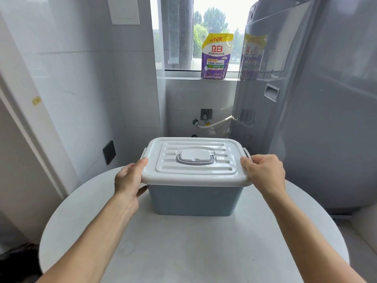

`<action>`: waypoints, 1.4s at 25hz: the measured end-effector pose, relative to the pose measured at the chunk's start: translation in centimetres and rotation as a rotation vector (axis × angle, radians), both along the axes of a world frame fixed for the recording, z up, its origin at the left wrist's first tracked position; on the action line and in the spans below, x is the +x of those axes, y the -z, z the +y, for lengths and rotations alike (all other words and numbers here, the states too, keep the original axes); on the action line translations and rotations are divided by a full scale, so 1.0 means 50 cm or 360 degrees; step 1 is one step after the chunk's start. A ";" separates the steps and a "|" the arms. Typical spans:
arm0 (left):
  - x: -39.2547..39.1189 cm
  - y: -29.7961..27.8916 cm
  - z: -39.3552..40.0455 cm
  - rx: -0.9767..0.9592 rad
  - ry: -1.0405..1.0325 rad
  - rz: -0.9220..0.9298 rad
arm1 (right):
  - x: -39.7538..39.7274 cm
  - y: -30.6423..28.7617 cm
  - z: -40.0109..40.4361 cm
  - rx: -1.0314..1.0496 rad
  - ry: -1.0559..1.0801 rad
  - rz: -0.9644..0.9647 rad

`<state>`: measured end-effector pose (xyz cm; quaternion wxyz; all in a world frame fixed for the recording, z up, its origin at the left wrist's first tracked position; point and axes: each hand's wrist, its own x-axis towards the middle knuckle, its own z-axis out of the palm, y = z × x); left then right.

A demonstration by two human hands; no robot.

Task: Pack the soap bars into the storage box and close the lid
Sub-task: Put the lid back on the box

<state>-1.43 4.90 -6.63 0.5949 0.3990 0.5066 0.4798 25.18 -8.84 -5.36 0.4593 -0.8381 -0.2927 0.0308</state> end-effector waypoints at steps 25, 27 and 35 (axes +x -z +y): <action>-0.078 0.053 0.020 0.0217 0.1192 0.0019 | 0.000 0.110 -0.074 0.0146 -0.1155 0.0998; -0.068 0.053 0.029 0.0231 0.1151 -0.0029 | -0.001 0.117 -0.057 0.0175 -0.1079 0.1017; -0.002 0.050 0.094 0.0209 0.1018 -0.0080 | 0.030 0.110 0.031 0.0329 -0.1003 0.1107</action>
